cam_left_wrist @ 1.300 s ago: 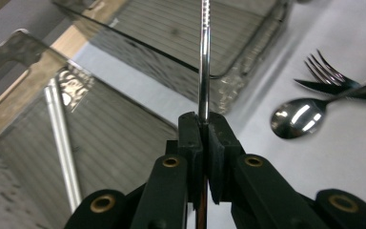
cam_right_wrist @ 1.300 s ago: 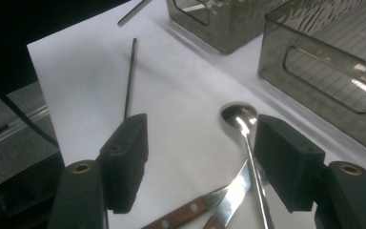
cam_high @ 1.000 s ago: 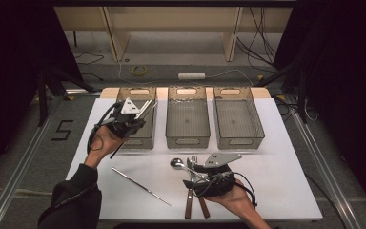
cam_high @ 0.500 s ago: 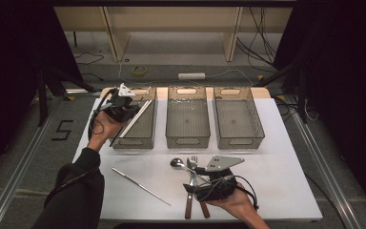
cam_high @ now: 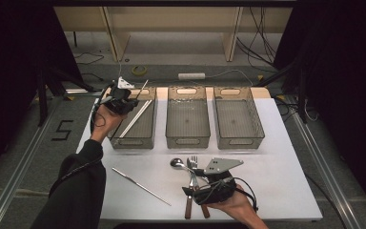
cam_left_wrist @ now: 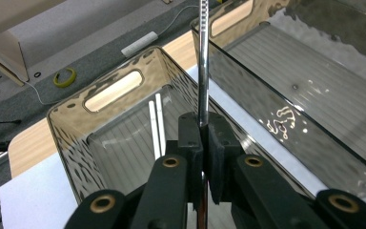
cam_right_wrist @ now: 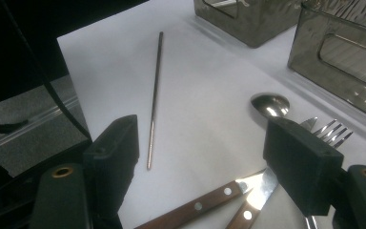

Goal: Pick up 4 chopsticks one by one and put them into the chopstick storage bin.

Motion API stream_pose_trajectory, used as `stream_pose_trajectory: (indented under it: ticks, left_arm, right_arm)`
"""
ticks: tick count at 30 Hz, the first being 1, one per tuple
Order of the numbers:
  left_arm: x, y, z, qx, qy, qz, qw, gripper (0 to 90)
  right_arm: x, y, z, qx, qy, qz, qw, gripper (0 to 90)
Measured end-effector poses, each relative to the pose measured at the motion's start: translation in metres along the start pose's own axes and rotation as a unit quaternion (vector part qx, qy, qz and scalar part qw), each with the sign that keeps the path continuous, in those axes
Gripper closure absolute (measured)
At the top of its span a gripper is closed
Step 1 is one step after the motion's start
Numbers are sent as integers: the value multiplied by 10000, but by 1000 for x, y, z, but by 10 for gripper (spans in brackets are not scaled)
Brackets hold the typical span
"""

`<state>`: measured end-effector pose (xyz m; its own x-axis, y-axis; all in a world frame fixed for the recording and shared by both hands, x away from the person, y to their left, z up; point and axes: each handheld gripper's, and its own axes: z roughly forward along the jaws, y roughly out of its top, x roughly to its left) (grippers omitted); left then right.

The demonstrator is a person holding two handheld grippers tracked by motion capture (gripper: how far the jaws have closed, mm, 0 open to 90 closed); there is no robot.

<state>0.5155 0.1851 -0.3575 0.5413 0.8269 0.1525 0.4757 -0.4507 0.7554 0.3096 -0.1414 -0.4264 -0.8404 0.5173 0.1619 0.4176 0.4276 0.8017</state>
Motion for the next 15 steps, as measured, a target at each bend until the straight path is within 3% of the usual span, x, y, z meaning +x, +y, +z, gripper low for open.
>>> stream_pose_trajectory:
  ticks: [9, 15]
  left_arm:
    - [7, 12, 0, 10, 70, -67, 10000, 854]
    - [11, 9, 6, 87, 127, -91, 9998, 854]
  right_arm:
    - [0, 0, 1, 32, 22, -25, 10000, 292]
    - [0, -1, 1, 40, 25, -34, 10000, 295]
